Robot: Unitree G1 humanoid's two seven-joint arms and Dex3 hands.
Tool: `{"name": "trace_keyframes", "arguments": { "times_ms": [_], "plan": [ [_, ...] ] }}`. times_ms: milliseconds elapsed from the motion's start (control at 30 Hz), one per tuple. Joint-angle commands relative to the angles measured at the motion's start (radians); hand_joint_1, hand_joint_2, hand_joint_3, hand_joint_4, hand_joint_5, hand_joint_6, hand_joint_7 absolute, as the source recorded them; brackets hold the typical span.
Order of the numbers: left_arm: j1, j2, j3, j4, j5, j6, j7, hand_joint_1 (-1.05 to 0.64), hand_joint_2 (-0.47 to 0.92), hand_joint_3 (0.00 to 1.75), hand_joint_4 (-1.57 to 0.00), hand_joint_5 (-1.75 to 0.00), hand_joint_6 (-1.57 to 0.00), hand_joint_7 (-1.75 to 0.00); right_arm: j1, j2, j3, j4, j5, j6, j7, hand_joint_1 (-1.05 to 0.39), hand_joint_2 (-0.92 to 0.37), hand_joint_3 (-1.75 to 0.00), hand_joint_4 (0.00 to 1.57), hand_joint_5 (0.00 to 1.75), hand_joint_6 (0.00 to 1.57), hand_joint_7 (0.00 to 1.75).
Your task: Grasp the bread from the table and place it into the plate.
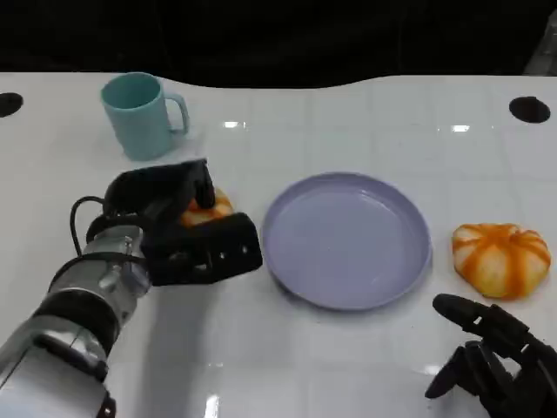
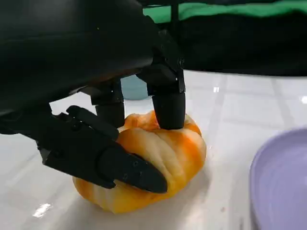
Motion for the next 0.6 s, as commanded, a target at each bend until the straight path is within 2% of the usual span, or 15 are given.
{"name": "trace_keyframes", "arguments": {
  "times_ms": [33, 100, 167, 367, 533, 600],
  "plan": [
    [-0.019, -0.005, 0.057, -0.038, -0.066, -0.016, -0.011, -0.19, 0.63, 1.05, -0.83, -1.75, -0.62, -1.75, -0.001, -0.015, -0.009, 0.004, 0.001, -0.004, -0.005, -0.76, -0.92, -0.29, 0.63, 1.50, 0.93, 0.44],
    [-0.027, -0.010, 0.069, -0.061, -0.083, -0.036, -0.025, -0.19, 0.61, 1.08, -0.84, -1.75, -0.63, -1.75, -0.001, -0.013, -0.009, 0.007, 0.002, -0.008, -0.003, -0.75, -0.92, -0.29, 0.63, 1.50, 0.93, 0.44],
    [-0.038, -0.018, 0.080, -0.100, -0.102, -0.077, -0.043, -0.14, 0.52, 1.18, -0.86, -1.75, -0.69, -1.75, -0.003, -0.011, -0.011, 0.013, 0.006, -0.012, 0.000, -0.75, -0.92, -0.29, 0.63, 1.50, 0.93, 0.44],
    [-0.067, -0.035, 0.042, -0.158, -0.064, -0.160, -0.036, -0.09, 0.46, 1.24, -0.87, -1.75, -0.68, -1.75, -0.005, -0.019, -0.012, 0.008, 0.002, 0.001, -0.004, -0.76, -0.92, -0.29, 0.63, 1.50, 0.93, 0.44],
    [-0.115, -0.084, 0.023, -0.163, -0.066, -0.163, -0.082, -0.09, 0.44, 1.19, -0.83, -1.75, -0.68, -1.75, -0.004, -0.021, -0.015, 0.007, 0.005, 0.005, -0.004, -0.75, -0.92, -0.29, 0.63, 1.49, 0.94, 0.44],
    [-0.128, -0.106, 0.005, -0.158, -0.055, -0.168, -0.086, -0.08, 0.46, 1.11, -0.83, -1.75, -0.66, -1.75, -0.006, -0.023, -0.016, 0.011, 0.003, -0.001, 0.000, -0.75, -0.92, -0.30, 0.63, 1.49, 0.93, 0.44]
  ]
}}
